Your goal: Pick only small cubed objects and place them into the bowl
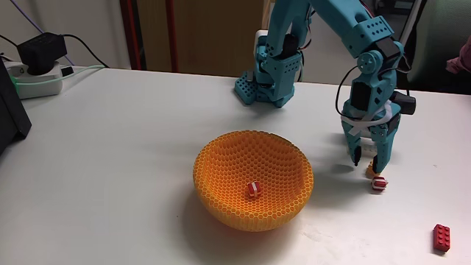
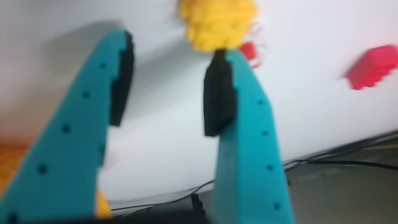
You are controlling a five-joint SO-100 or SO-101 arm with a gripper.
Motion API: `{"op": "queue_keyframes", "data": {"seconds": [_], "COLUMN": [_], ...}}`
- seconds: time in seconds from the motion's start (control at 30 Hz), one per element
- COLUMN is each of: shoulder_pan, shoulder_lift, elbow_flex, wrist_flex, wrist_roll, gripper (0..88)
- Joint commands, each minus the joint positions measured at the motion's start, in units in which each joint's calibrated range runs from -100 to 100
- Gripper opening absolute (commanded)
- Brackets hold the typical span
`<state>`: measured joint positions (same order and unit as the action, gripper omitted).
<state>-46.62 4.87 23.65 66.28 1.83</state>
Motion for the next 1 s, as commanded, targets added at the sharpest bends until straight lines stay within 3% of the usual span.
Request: {"op": "queue_keyframes", "data": {"seconds": [0.0,0.43,0.8,0.97], "shoulder_pan": [-1.47,-5.48,-4.74,-4.46], "shoulder_lift": [-4.11,-4.02,-3.45,-2.41], "elbow_flex": [-1.35,-2.8,-0.49,0.09], "wrist_flex": [0.19,-0.68,-5.03,-6.68], "wrist_roll": [-0.54,-1.86,-1.12,-0.83], "gripper": [18.8,19.0,12.3,3.8]}}
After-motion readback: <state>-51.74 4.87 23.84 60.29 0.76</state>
